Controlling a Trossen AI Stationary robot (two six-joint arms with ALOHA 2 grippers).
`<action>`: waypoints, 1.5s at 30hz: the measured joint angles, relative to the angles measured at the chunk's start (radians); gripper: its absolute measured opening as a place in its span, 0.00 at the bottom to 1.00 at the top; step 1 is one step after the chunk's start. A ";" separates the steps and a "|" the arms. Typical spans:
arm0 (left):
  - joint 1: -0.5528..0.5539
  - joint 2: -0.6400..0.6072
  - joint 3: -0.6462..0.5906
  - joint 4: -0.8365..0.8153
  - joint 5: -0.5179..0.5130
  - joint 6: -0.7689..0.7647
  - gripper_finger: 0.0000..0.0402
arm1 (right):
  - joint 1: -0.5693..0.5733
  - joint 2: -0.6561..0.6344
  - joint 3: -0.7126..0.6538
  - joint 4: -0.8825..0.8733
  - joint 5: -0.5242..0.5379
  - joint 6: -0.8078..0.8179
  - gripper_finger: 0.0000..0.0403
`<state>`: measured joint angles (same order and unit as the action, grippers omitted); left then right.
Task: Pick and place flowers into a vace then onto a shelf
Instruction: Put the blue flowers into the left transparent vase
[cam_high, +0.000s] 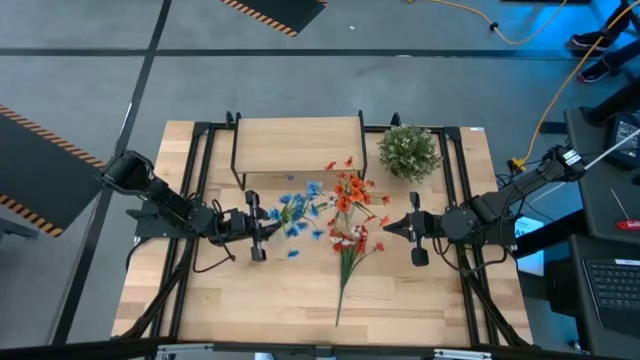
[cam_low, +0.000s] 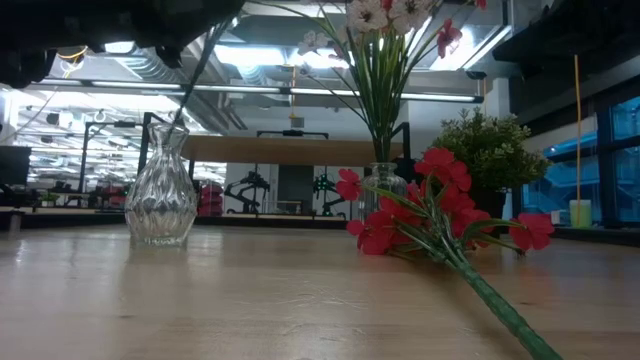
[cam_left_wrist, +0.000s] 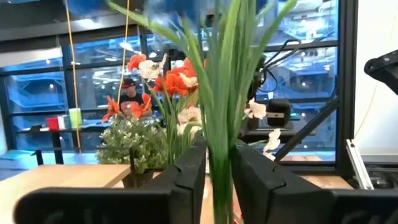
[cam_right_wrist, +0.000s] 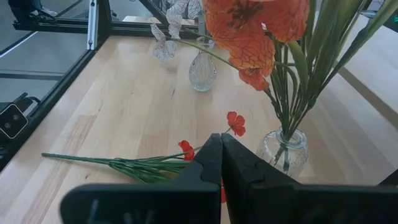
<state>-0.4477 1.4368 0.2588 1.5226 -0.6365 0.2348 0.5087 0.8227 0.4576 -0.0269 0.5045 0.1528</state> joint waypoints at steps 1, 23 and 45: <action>0.000 0.000 0.000 0.000 0.000 0.000 0.19 | 0.000 0.000 0.000 0.000 0.000 0.000 0.01; -0.003 0.000 0.000 0.033 0.001 0.048 0.16 | 0.000 0.000 0.000 0.000 0.000 0.000 0.01; -0.108 -0.001 0.000 0.011 -0.192 0.103 0.02 | 0.000 0.000 0.000 0.000 0.000 0.000 0.01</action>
<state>-0.5554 1.4361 0.2588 1.5339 -0.8282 0.3374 0.5091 0.8227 0.4576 -0.0265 0.5049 0.1532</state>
